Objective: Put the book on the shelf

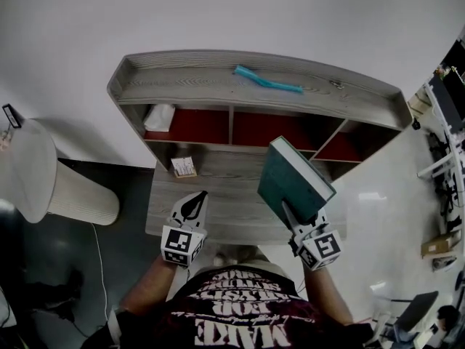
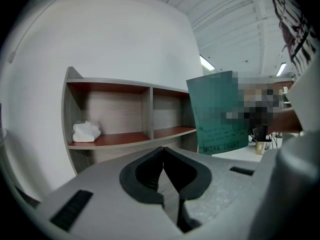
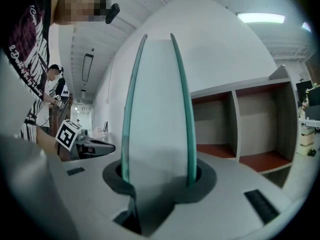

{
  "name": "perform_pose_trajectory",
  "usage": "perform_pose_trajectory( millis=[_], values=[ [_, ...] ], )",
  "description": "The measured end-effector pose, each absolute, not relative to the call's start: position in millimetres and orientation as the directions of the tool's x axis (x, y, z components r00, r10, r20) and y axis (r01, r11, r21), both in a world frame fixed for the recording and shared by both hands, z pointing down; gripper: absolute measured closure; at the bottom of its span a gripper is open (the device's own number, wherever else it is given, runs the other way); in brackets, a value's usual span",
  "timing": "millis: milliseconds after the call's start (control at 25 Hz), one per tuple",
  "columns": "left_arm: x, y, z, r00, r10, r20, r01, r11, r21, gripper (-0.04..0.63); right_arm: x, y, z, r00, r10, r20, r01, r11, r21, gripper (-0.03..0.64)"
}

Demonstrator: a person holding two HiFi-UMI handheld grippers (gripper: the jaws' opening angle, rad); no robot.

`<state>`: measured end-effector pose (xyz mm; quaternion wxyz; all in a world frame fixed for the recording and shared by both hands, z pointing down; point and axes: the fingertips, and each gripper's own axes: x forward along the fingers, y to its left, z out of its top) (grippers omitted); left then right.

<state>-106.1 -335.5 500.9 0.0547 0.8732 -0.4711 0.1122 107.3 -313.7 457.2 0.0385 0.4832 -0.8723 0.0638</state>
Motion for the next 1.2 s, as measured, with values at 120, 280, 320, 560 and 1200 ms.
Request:
perform_pose_trajectory(
  millis=[120, 280, 320, 560, 1200],
  values=[
    [-104, -348, 500, 0.514, -0.821, 0.246, -0.847, -0.532, -0.004, 0.589, 111, -328, 461, -0.540, -0.831, 0.136, -0.842, 0.534, -0.085, 0.454],
    [-103, -361, 503, 0.497, -0.830, 0.251, -0.857, -0.515, -0.003, 0.589, 111, -344, 467, -0.557, -0.817, 0.149, -0.830, 0.549, -0.097, 0.454],
    [-103, -364, 505, 0.494, -0.831, 0.257, -0.860, -0.511, -0.001, 0.589, 110, -347, 469, -0.561, -0.814, 0.152, -0.828, 0.552, -0.101, 0.454],
    [-98, -380, 517, 0.482, -0.832, 0.274, -0.868, -0.496, 0.020, 0.589, 106, -367, 473, -0.590, -0.794, 0.148, -0.807, 0.576, -0.128, 0.454],
    [-62, -417, 528, 0.517, -0.808, 0.283, -0.849, -0.527, 0.046, 0.589, 117, -411, 480, -0.603, -0.777, 0.181, -0.798, 0.590, -0.126, 0.454]
  ],
)
